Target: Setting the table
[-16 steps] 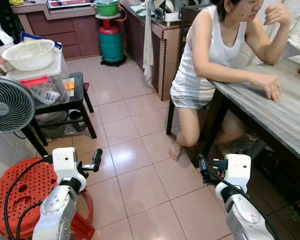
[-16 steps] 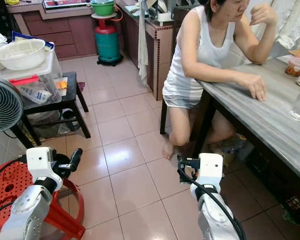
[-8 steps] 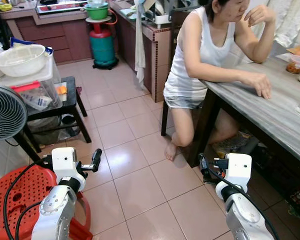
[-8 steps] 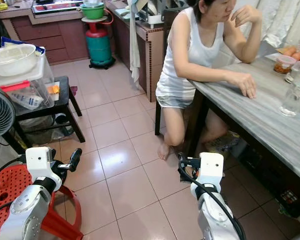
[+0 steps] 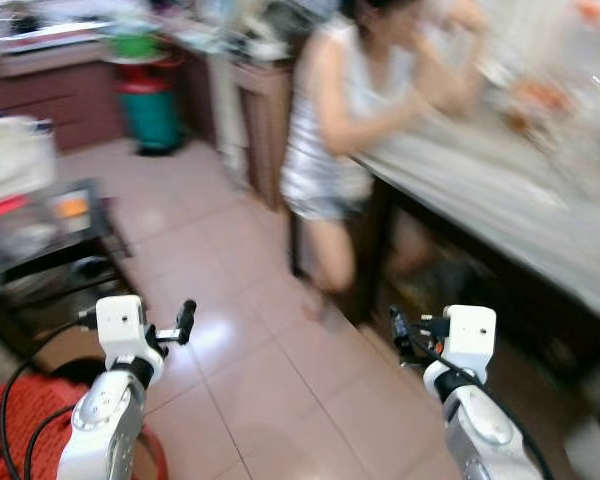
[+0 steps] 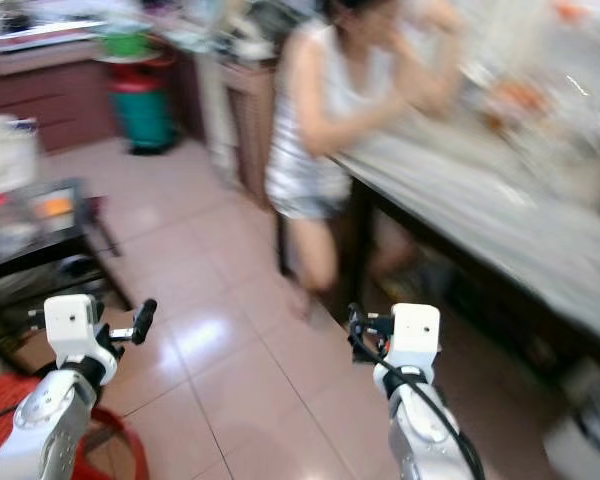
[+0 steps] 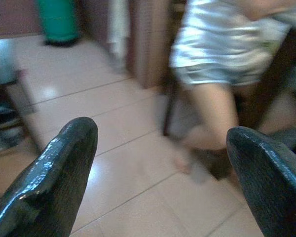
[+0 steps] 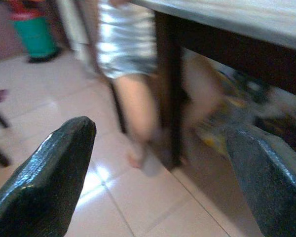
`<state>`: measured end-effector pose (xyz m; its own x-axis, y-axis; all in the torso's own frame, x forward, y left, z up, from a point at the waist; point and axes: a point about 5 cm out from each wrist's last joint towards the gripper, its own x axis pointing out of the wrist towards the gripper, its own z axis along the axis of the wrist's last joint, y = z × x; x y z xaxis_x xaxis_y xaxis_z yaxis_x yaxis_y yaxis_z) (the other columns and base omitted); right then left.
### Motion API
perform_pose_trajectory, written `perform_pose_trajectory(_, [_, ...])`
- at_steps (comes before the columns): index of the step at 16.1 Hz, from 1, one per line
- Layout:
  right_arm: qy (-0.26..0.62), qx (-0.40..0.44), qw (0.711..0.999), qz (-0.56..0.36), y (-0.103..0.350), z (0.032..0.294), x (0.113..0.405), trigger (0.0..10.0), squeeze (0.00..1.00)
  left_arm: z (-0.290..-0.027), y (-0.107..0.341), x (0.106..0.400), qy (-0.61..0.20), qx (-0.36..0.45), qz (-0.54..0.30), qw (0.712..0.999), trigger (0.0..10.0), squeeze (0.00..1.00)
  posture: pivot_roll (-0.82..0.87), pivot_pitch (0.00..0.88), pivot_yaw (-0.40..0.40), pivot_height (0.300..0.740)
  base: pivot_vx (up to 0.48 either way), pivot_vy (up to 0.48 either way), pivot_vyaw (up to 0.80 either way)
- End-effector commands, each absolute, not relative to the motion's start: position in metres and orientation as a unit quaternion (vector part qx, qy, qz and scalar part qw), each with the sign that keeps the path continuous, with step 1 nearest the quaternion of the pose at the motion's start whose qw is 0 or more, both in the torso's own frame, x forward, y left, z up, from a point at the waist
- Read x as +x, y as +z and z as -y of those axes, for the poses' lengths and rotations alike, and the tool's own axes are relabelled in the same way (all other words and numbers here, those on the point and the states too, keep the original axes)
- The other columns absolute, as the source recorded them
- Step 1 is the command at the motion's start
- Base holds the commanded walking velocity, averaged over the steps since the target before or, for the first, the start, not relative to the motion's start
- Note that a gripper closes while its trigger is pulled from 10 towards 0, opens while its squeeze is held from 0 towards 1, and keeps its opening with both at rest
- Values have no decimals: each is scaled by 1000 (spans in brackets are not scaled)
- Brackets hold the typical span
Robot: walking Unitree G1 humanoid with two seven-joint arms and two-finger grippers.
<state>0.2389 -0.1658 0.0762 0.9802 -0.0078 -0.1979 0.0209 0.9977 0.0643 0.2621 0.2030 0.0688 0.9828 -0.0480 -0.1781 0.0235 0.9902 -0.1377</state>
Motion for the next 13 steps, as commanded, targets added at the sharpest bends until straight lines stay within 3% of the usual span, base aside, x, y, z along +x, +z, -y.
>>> perform_pose_trajectory(1, [-6, 33, 995, -92, 80, 165, 242, 10000, 0, -205, 68, 260, -19, -65, -92, 993, 10000, 0, -150, 0, 75, 740, 0, 0, -775])
perform_pose_trajectory(13, [-7, 35, 995, -93, 79, 165, 241, 10000, 0, -207, 67, 258, -20, -63, -96, 993, 10000, 0, -149, 0, 79, 740, 0, 0, -775])
